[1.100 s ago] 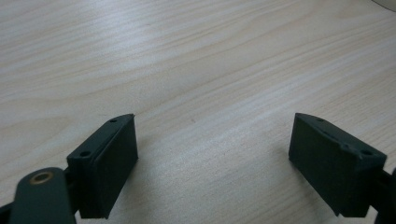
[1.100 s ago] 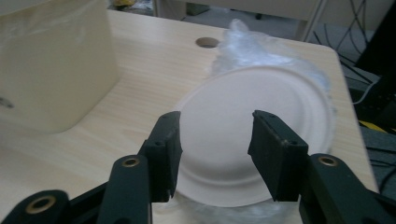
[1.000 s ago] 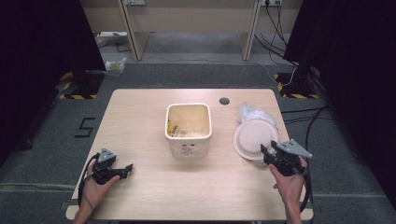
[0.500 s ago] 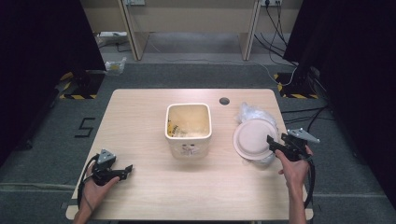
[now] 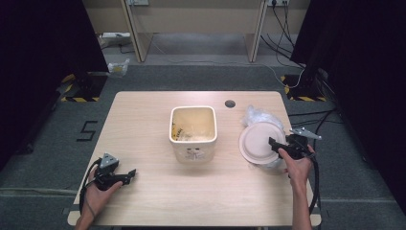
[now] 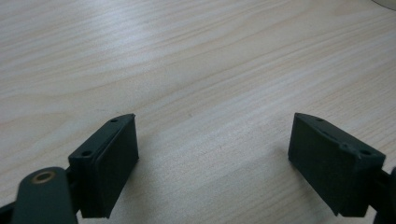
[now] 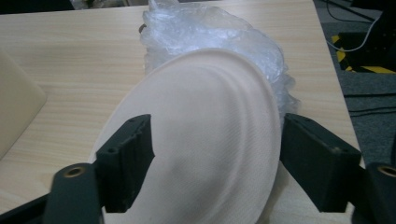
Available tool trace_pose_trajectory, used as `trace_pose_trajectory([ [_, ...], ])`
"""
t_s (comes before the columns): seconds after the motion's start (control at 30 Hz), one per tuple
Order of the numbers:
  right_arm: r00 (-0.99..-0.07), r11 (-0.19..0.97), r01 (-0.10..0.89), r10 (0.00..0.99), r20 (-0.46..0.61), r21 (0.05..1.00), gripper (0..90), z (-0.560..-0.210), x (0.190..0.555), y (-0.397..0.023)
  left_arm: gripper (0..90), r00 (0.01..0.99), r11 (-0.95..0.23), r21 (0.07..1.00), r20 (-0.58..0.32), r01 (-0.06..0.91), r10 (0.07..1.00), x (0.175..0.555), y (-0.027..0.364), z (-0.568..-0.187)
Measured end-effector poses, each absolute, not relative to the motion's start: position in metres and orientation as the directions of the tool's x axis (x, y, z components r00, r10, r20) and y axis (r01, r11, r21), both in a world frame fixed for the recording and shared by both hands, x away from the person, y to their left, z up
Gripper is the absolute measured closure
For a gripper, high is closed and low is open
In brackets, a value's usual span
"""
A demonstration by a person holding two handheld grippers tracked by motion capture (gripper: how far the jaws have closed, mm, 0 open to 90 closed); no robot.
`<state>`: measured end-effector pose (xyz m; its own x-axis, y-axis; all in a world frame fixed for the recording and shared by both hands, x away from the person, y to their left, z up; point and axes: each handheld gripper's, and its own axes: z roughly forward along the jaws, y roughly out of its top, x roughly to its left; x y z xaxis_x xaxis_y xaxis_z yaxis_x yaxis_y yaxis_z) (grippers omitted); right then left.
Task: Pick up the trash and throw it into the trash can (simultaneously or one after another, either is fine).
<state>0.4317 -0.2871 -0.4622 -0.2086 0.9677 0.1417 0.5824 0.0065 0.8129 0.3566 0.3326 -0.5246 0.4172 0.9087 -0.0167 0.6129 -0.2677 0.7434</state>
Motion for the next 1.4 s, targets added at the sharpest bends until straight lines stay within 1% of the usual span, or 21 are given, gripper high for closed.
trace_pose_trajectory([
  [0.23, -0.207, -0.006, 0.586, 0.966, 0.157, 0.81, 44.1, -0.466, 0.436, -0.291, 15.1, 0.417, -0.268, 0.743, -0.017, 0.613, 0.909, 0.357, 0.333, -0.525],
  [0.27, -0.206, -0.03, 0.578, 0.962, 0.18, 0.816, 48.6, -0.465, 0.434, -0.294, 15.0, 0.417, -0.268, 0.743, -0.017, 0.613, 0.909, 0.357, 0.333, -0.525],
  [0.3, -0.206, -0.03, 0.578, 0.962, 0.18, 0.816, 48.6, -0.465, 0.434, -0.294, 15.0, 0.417, -0.268, 0.743, -0.017, 0.613, 0.909, 0.357, 0.333, -0.525],
  [0.33, -0.2, -0.048, 0.569, 0.96, 0.194, 0.821, 53.5, -0.464, 0.432, -0.298, 15.1, 0.417, -0.268, 0.743, -0.017, 0.613, 0.909, 0.357, 0.333, -0.525],
  [0.4, -0.19, -0.063, 0.554, 0.961, 0.199, 0.83, 59.4, -0.463, 0.431, -0.3, 15.1, 0.417, -0.268, 0.743, -0.017, 0.613, 0.909, 0.357, 0.333, -0.525],
  [0.43, -0.188, -0.066, 0.549, 0.962, 0.2, 0.833, 64.1, -0.463, 0.429, -0.301, 15.1, 0.417, -0.268, 0.743, -0.017, 0.613, 0.909, 0.357, 0.333, -0.525],
  [0.47, -0.188, -0.066, 0.549, 0.962, 0.2, 0.833, 64.1, -0.463, 0.429, -0.301, 15.1, 0.417, -0.268, 0.743, -0.017, 0.613, 0.909, 0.357, 0.333, -0.525],
  [0.53, -0.194, -0.068, 0.538, 0.96, 0.202, 0.84, 67.3, -0.461, 0.427, -0.303, 15.1, 0.417, -0.268, 0.743, -0.017, 0.613, 0.909, 0.357, 0.333, -0.525],
  [0.63, -0.191, -0.073, 0.55, 0.959, 0.21, 0.832, 67.4, -0.463, 0.428, -0.306, 15.1, 0.417, -0.267, 0.743, -0.017, 0.613, 0.909, 0.357, 0.333, -0.525],
  [0.7, -0.161, -0.125, 0.572, 0.952, 0.261, 0.811, 64.4, -0.469, 0.43, -0.312, 15.0, 0.417, -0.267, 0.744, -0.017, 0.613, 0.909, 0.357, 0.333, -0.525],
  [0.8, -0.156, -0.154, 0.579, 0.943, 0.295, 0.8, 62.5, -0.474, 0.43, -0.316, 15.1, 0.418, -0.268, 0.743, -0.017, 0.613, 0.909, 0.357, 0.333, -0.525],
  [0.87, -0.161, -0.191, 0.583, 0.925, 0.343, 0.79, 63.4, -0.477, 0.43, -0.32, 15.0, 0.417, -0.267, 0.743, -0.017, 0.613, 0.909, 0.357, 0.333, -0.525],
  [0.9, -0.161, -0.191, 0.583, 0.925, 0.343, 0.79, 63.4, -0.477, 0.43, -0.32, 15.0, 0.417, -0.267, 0.743, -0.017, 0.613, 0.909, 0.357, 0.333, -0.525],
  [0.93, -0.176, -0.191, 0.583, 0.919, 0.352, 0.79, 66.1, -0.478, 0.43, -0.32, 15.0, 0.418, -0.267, 0.743, -0.018, 0.613, 0.908, 0.357, 0.333, -0.525],
  [0.97, -0.176, -0.191, 0.583, 0.919, 0.352, 0.79, 66.1, -0.478, 0.43, -0.32, 15.0, 0.418, -0.267, 0.743, -0.018, 0.613, 0.908, 0.357, 0.333, -0.525],
  [1.13, -0.211, -0.213, 0.568, 0.896, 0.39, 0.795, 78.4, -0.479, 0.429, -0.321, 15.0, 0.418, -0.268, 0.743, -0.018, 0.613, 0.908, 0.357, 0.333, -0.525],
  [1.17, -0.211, -0.213, 0.568, 0.896, 0.39, 0.795, 78.4, -0.479, 0.429, -0.321, 15.0, 0.418, -0.268, 0.743, -0.018, 0.613, 0.908, 0.357, 0.333, -0.525],
  [1.2, -0.215, -0.216, 0.561, 0.894, 0.393, 0.799, 85.4, -0.478, 0.428, -0.321, 15.0, 0.418, -0.267, 0.743, -0.019, 0.613, 0.908, 0.357, 0.333, -0.525],
  [1.23, -0.224, -0.216, 0.544, 0.894, 0.389, 0.811, 87.7, -0.478, 0.427, -0.322, 15.0, 0.418, -0.268, 0.743, -0.017, 0.613, 0.908, 0.357, 0.333, -0.525],
  [1.33, -0.241, -0.228, 0.529, 0.883, 0.403, 0.817, 89.8, -0.475, 0.425, -0.321, 15.0, 0.418, -0.267, 0.743, -0.018, 0.613, 0.908, 0.357, 0.333, -0.525],
  [1.4, -0.256, -0.21, 0.521, 0.886, 0.386, 0.827, 90.0, -0.473, 0.424, -0.321, 15.0, 0.419, -0.267, 0.744, -0.02, 0.613, 0.908, 0.357, 0.333, -0.525],
])
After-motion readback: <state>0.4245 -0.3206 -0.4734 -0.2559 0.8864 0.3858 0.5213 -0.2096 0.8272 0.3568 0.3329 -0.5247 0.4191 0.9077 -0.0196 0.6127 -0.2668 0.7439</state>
